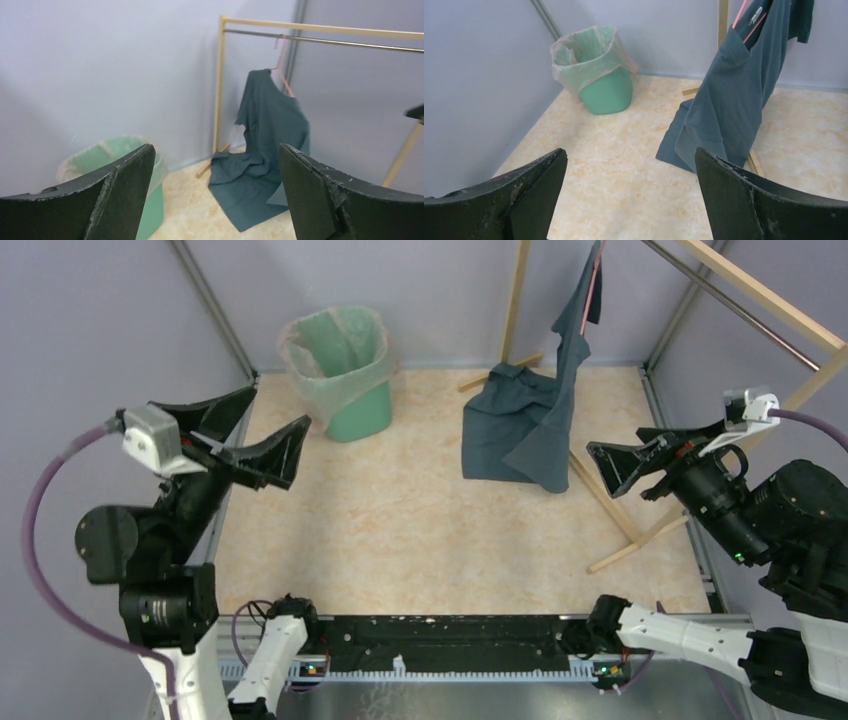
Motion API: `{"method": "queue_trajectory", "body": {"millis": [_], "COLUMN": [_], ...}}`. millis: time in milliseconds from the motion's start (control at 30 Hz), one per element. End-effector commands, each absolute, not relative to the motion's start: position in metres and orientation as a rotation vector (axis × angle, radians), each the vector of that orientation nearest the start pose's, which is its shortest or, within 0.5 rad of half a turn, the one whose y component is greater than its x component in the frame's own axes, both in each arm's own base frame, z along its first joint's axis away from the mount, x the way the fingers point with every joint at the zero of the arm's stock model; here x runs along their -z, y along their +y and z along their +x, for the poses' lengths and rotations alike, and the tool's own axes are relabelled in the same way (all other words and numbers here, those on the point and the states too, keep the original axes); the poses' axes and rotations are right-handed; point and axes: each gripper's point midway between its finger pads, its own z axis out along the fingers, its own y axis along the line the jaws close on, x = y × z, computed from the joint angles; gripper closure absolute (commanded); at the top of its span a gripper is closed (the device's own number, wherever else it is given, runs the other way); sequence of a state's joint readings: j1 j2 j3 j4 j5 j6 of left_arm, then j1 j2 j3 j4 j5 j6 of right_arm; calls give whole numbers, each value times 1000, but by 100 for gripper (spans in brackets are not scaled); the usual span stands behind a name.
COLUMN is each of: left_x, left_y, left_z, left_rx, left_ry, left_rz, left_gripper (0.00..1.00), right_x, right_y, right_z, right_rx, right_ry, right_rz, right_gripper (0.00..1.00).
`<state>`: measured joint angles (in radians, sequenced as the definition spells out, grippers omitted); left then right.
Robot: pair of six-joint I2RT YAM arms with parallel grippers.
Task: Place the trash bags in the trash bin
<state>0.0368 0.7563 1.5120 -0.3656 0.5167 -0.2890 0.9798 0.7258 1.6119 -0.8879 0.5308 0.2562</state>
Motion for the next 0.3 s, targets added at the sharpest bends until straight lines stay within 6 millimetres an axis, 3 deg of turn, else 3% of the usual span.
{"method": "queue_trajectory", "body": {"millis": [0,167,267], "left_x": [-553,-554,-553], "left_y": [-107,-110,-115], "left_z": [167,160,160], "left_rx": [569,594,624], "left_ry": [1177,1175,1173], "left_rz": [384,396,418], "left_gripper": [1,1,1], "right_x": [-488,-488,-486], "right_y": [102,110,104], "right_z": [159,154,155], "right_rx": [-575,-630,-618], "right_ry": [1575,1547,1543], "right_rz": [-188,-211,-184], "right_gripper": [1,1,1]}}
